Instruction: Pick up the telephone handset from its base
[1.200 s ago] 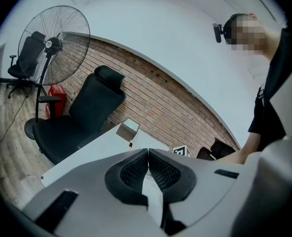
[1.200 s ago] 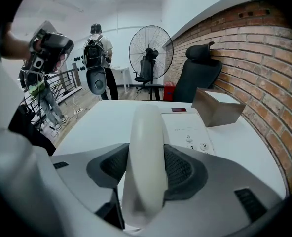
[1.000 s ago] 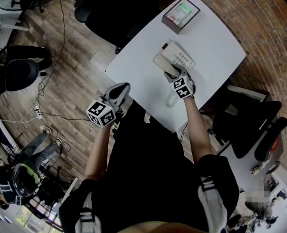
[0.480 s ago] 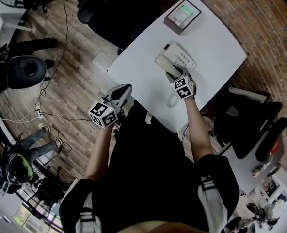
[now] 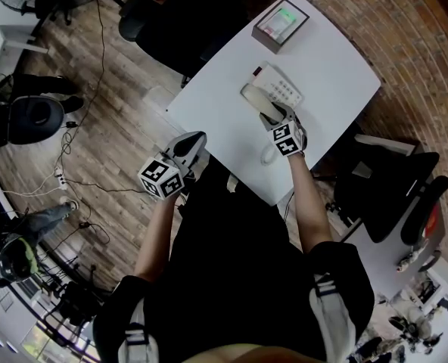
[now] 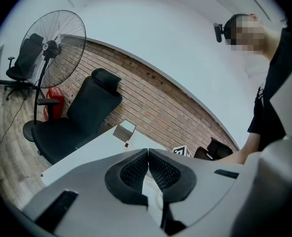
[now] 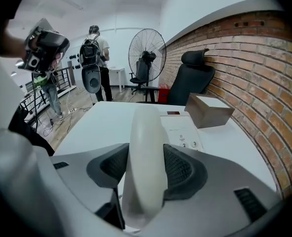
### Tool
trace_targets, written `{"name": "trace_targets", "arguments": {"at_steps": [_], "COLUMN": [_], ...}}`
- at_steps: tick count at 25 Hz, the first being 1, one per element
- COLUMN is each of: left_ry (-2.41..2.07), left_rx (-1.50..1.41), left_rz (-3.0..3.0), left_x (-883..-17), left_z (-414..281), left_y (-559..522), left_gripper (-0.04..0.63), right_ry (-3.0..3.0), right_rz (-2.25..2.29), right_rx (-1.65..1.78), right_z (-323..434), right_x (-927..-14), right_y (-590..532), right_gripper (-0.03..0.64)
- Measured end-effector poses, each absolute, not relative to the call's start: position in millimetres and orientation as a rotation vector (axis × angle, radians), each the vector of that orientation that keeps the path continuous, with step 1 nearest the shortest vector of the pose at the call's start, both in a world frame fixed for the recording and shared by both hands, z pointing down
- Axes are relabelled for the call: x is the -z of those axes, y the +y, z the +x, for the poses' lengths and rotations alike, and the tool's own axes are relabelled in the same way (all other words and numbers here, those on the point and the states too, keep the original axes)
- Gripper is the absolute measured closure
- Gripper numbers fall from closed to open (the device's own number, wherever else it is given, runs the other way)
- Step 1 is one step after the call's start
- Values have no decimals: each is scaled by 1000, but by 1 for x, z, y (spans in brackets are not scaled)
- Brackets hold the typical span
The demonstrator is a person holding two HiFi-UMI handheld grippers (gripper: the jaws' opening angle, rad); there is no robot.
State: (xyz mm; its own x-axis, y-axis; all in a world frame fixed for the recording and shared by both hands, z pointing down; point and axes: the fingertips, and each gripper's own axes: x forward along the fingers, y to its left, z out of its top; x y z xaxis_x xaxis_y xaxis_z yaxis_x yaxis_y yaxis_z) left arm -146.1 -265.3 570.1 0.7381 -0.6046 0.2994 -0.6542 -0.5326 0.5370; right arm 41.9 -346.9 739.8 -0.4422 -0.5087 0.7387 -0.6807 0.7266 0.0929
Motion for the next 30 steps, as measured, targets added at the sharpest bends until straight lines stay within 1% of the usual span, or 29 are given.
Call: {"name": "trace_targets", "arguments": {"at_steps": [7,30], "left_ry": [-917,-794], "left_rx": [-97,-86], "left_rz": [2313,2386], "left_x": [-565,-559], "left_z": [-144,-96], "left_y": [-262,-234], "left_gripper": [575,575], "right_ry": [-2149,-2212], "right_rz": [954,1076], "right_rx": [-270,-293], "right_z": [45,71], "right_x": [-718,-644], "right_y": [-343,-279], "right_gripper": [407,407]}}
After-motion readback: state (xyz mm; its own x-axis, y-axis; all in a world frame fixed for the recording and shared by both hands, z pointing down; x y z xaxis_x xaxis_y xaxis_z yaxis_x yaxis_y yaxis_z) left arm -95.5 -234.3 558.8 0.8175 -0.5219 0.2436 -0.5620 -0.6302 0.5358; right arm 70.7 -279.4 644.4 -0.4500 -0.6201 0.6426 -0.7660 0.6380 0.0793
